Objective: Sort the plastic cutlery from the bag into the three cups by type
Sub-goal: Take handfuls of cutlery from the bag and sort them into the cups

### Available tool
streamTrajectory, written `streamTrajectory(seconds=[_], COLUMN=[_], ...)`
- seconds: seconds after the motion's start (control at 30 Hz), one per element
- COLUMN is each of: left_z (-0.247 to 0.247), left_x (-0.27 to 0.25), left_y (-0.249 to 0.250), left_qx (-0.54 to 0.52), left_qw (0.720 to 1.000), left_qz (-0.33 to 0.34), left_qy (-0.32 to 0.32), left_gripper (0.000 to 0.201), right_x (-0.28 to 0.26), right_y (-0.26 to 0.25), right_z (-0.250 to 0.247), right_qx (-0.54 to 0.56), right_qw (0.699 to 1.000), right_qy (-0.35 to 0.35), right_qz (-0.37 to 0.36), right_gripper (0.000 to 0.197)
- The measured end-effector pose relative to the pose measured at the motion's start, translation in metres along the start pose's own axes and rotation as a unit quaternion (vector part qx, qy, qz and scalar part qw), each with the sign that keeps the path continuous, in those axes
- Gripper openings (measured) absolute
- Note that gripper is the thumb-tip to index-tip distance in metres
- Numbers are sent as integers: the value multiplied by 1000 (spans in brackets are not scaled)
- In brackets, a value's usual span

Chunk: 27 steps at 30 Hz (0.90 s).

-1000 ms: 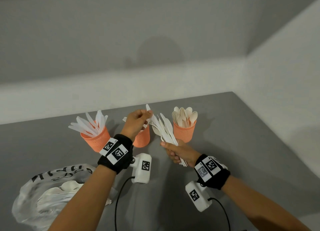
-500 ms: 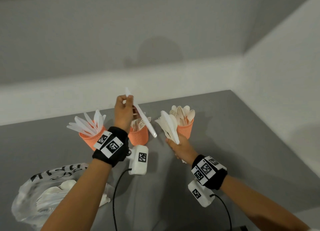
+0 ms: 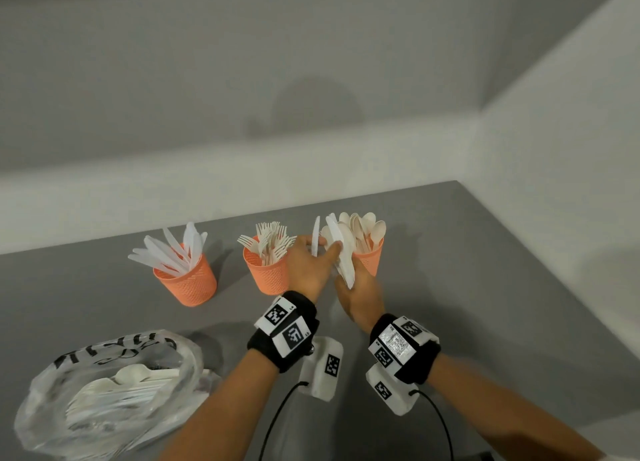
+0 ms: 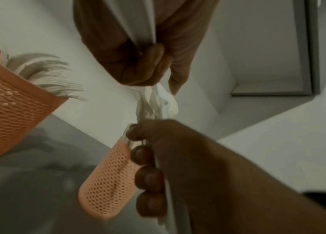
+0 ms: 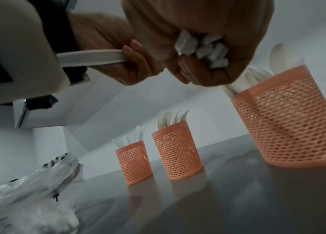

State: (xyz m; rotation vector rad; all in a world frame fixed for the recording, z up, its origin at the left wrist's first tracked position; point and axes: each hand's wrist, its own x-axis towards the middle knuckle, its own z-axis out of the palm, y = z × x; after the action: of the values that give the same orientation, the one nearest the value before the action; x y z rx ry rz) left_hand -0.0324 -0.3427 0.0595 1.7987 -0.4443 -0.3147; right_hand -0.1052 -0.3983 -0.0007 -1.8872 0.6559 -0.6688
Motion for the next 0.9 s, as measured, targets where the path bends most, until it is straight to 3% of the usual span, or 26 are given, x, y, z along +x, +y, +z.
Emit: streamTrajectory(seconds=[0.17,0.37,0.57,0.7,0.8,0.9], left_z=[14,13,-1,-22,-41,-52], left_x=[-8,-4,8,24,40,46], left_y=[0,0,9,21,22,19], left_qx=[26,64,-4,-135,-191,-271], left_qw=[999,997,995,983,969,950], left_qz=[24,46,81,35,-28,-105], left_qy=[24,21,55,120,155,113], left_gripper=[26,9,23,23,36,42], right_x=[-2,0,2,1,-1,0], right_y=[-4,1,-8,-14,-16,-19], right_z=[1,1,-7,-15,-19,-24], right_qx=[-18,39,168,195,246,295], right_qw=[999,998,984,967,940,906], right_qy=[20,-3,-57,-123,-170,-219], right_qz=[19,46,34,109,163,212], right_gripper=[33,48,36,13,20,12])
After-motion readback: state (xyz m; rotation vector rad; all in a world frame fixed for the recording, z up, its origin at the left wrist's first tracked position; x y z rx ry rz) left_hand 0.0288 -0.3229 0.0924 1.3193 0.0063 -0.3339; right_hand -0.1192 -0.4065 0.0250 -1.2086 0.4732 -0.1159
